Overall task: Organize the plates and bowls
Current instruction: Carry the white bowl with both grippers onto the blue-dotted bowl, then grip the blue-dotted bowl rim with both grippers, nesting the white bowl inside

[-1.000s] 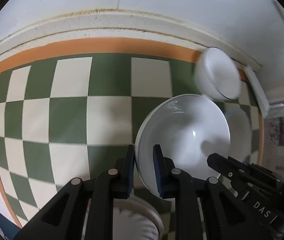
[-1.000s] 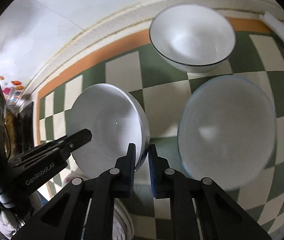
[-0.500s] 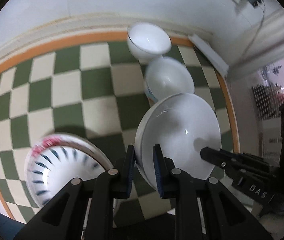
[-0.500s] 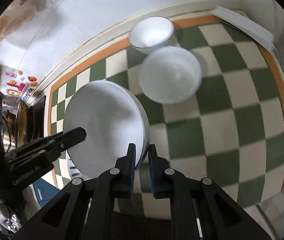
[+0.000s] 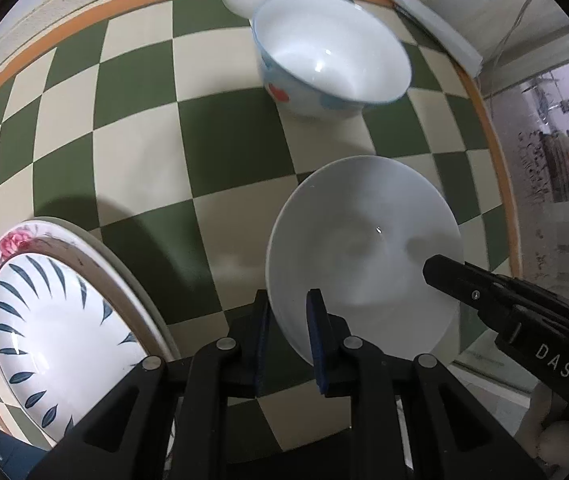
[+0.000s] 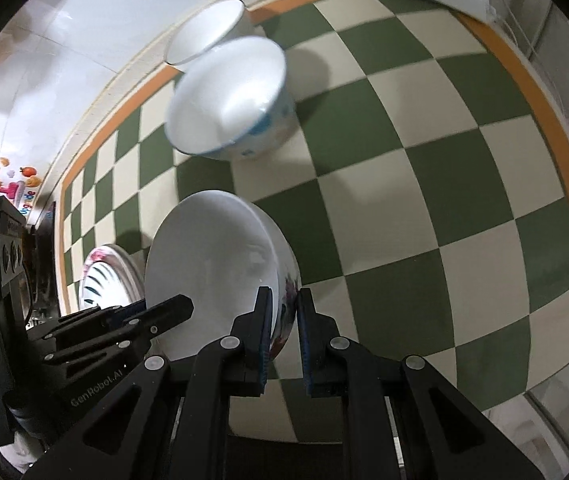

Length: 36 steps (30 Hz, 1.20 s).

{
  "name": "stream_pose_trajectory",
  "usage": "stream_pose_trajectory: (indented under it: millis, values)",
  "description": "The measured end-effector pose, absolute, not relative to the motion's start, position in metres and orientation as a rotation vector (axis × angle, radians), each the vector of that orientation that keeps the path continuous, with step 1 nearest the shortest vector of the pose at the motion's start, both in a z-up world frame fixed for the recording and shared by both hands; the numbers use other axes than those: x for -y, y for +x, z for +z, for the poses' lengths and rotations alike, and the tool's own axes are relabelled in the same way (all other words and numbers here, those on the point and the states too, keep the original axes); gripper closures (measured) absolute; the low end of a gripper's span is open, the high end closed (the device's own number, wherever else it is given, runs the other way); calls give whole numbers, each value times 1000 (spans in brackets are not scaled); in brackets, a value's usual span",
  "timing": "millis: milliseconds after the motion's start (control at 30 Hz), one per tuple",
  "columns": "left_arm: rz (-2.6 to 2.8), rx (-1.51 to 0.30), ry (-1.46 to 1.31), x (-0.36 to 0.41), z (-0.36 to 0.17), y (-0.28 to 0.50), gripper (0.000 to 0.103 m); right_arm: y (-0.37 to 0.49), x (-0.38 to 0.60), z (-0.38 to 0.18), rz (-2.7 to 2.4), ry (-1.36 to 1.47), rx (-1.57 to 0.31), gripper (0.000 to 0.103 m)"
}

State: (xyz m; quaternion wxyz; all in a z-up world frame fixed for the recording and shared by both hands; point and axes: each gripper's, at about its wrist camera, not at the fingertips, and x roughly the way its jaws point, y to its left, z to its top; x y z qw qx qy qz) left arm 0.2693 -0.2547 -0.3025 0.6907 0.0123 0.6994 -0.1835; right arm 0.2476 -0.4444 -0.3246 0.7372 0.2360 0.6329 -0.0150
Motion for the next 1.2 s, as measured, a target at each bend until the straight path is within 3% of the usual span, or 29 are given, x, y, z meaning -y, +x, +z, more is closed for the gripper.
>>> stream_pose_trajectory:
  millis: [667, 900, 967, 1033, 1100, 1200]
  values:
    - [-363, -1557, 97, 263, -310, 265, 87, 248, 436, -350, -31, 506, -1434, 89]
    - [-361, -1442, 54, 252, -240, 270, 86, 241, 454, -326, -4, 587, -1414, 89]
    - [-355, -1398, 36, 250, -220, 282, 80, 243, 461, -307, 7, 593, -1380, 89]
    - [-350, -1370, -4, 248, -209, 301, 68, 250, 468, -289, 15, 583, -1349, 83]
    - [-330, -1370, -23, 249, -210, 326, 67, 265, 474, -275, 29, 581, -1317, 61]
    - [-299, -1405, -53, 255, -226, 360, 67, 292, 483, -266, 49, 574, -1287, 54]
